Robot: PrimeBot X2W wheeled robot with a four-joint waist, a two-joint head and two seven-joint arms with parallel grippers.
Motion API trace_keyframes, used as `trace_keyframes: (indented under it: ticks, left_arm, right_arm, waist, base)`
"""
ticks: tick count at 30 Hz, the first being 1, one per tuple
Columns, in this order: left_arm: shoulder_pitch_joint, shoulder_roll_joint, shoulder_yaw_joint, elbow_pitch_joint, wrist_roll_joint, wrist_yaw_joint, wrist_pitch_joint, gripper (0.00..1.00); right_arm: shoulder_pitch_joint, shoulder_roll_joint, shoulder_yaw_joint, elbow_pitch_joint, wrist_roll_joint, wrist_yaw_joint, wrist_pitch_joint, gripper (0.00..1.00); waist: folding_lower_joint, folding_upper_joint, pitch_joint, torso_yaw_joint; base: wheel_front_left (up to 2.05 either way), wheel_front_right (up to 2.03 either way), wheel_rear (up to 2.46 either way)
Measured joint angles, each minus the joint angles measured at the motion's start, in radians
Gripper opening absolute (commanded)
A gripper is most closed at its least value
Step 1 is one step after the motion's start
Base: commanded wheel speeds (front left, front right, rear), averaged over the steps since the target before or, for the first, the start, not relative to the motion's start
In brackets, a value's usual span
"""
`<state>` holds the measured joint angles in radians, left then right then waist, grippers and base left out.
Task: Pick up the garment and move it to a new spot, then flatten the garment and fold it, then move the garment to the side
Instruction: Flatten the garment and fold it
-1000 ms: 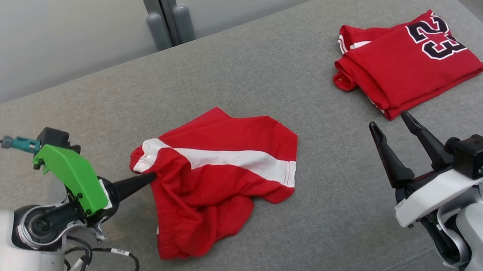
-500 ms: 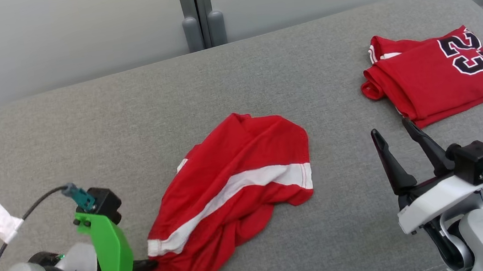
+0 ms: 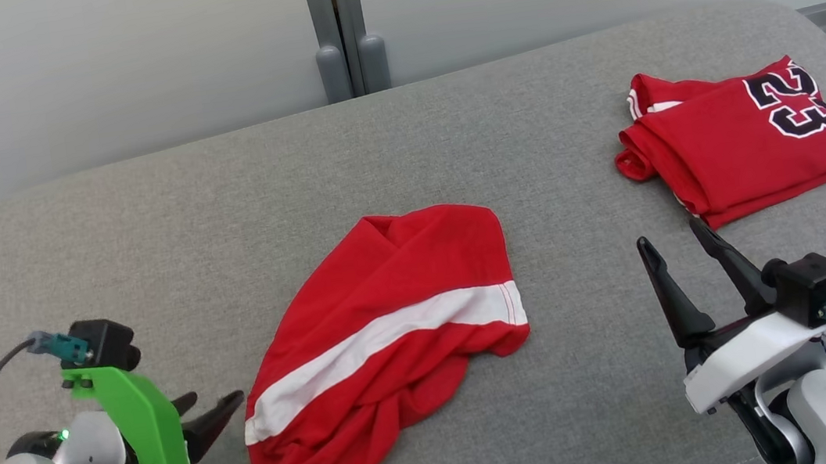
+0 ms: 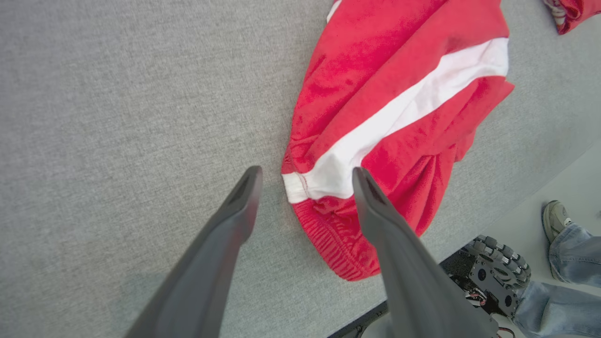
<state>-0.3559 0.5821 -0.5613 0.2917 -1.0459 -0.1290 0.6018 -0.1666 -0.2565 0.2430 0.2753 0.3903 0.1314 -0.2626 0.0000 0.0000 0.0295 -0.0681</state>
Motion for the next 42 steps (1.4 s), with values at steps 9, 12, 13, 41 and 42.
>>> trace_keyframes:
  ticks: [9,12,13,41,42]
  left_arm:
    - [0.025,0.047,0.108,-0.148,0.109,0.068,-0.404,1.0]
    - [0.087,0.004,0.131,-0.17,0.201,0.162,-0.578,1.0]
    - [0.102,-0.011,0.141,-0.173,0.216,0.188,-0.623,1.0]
    - [0.386,-0.422,0.469,-0.143,0.64,0.155,-0.864,1.0]
    - [0.386,-0.428,0.477,-0.139,0.647,0.147,-0.864,1.0]
  right_arm:
    - [0.019,0.0,-0.027,-0.053,-0.004,0.0,0.0,1.0]
    - [0.031,0.003,-0.031,-0.065,-0.014,0.0,0.0,1.0]
    - [0.035,0.003,-0.03,-0.066,-0.015,0.0,0.0,1.0]
    - [0.098,0.023,-0.037,-0.087,-0.076,0.0,0.0,1.0]
    - [0.098,0.023,-0.036,-0.085,-0.076,0.0,0.0,1.0]
  waist:
    - [0.0,0.0,-0.021,0.018]
    - [0.0,0.0,-0.026,0.028]
    - [0.0,0.0,-0.027,0.031]
    - [0.0,0.0,-0.051,0.046]
    - [0.0,0.0,-0.052,0.045]
  base:
    - [0.0,0.0,0.0]
    - [0.0,0.0,0.0]
    - [0.0,0.0,0.0]
    - [0.0,0.0,0.0]
    - [0.0,0.0,0.0]
